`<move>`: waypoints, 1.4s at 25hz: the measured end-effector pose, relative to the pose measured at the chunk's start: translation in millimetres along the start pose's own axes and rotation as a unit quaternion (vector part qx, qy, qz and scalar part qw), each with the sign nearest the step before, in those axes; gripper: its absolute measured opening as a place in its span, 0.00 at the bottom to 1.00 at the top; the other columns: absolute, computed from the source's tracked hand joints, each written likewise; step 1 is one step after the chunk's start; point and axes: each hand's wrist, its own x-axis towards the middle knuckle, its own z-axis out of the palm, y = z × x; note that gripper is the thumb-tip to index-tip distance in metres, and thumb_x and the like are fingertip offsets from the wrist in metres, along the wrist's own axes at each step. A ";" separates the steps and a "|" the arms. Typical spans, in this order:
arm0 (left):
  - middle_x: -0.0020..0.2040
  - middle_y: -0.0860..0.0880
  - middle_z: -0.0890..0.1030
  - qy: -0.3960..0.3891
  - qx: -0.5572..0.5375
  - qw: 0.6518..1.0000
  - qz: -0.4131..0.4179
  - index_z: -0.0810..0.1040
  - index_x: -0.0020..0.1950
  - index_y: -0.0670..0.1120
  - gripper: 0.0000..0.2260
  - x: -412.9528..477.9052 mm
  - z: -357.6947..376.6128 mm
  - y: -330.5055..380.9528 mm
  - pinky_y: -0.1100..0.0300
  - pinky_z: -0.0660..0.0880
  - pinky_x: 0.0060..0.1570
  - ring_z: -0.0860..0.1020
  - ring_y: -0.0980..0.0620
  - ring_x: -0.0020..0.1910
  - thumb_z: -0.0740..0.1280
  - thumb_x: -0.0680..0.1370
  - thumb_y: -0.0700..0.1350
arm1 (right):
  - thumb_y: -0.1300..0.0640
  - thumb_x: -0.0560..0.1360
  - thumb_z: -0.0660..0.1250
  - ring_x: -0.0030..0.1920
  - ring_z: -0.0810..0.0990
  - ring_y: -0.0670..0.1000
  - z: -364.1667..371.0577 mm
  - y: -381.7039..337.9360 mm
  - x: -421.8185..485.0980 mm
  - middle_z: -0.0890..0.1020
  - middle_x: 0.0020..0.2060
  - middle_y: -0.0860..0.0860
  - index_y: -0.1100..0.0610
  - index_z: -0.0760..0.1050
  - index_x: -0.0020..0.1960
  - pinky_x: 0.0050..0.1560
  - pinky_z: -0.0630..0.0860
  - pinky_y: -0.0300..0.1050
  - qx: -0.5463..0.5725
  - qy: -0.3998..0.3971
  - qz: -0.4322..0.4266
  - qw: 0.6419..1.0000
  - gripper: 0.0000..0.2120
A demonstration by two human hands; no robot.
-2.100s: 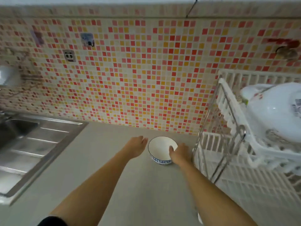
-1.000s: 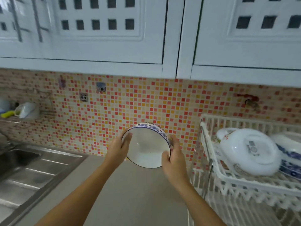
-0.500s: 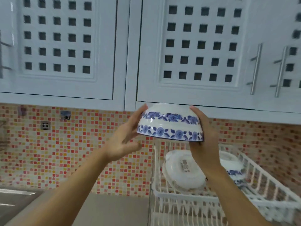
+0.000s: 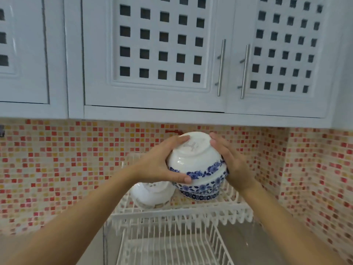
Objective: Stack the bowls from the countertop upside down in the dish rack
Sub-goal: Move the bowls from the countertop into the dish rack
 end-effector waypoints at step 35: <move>0.75 0.48 0.29 -0.100 0.230 0.963 -0.097 0.30 0.74 0.54 0.55 46.3 126.2 -30.9 0.39 0.50 0.74 0.36 0.41 0.76 0.68 0.65 0.68 | 0.42 0.61 0.77 0.75 0.42 0.43 0.9 48.9 -63.6 0.34 0.72 0.35 0.44 0.29 0.73 0.74 0.58 0.50 0.114 -0.448 0.243 0.853 0.63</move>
